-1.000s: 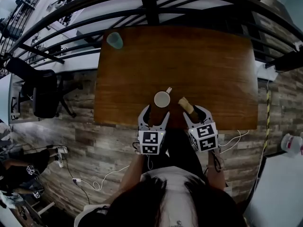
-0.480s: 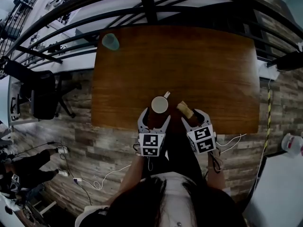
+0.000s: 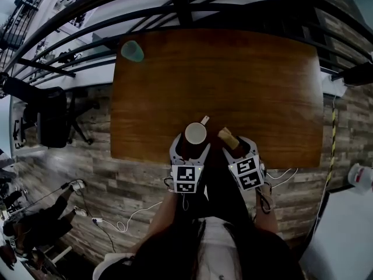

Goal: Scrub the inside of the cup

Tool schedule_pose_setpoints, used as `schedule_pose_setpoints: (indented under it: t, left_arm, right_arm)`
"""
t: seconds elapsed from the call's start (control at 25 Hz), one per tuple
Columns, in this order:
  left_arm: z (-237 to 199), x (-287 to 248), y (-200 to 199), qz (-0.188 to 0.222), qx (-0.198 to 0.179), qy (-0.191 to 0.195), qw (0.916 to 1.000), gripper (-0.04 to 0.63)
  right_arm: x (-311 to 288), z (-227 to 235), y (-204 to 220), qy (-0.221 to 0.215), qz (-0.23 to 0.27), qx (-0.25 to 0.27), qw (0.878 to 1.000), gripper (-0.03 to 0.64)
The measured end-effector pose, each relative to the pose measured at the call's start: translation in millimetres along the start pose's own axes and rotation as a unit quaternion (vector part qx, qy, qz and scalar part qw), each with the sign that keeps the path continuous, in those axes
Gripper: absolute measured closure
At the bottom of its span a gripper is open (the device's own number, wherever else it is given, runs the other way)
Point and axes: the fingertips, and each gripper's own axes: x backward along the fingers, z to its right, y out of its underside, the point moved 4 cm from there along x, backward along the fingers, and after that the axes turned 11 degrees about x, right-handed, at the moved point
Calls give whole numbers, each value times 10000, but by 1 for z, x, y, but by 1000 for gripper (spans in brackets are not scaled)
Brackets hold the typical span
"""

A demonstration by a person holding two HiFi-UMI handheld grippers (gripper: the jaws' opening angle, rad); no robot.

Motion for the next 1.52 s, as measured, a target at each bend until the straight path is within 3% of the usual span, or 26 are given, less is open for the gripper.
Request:
schedule_pose_setpoints:
  t: [0.84, 1.32, 1.52]
  left_arm:
    - [-7, -39, 10, -71, -408, -41, 9991, 181]
    - [-7, -51, 0, 137, -619, -33, 9980, 181]
    - [-9, -57, 16, -60, -485, -130, 9987, 183]
  right_arm:
    - [-30, 8, 14, -206, -220, 45, 9995, 379]
    - [-37, 9, 18, -299, -335, 199, 9988, 379]
    - [-39, 10, 17, -205, -320, 221, 9990, 380]
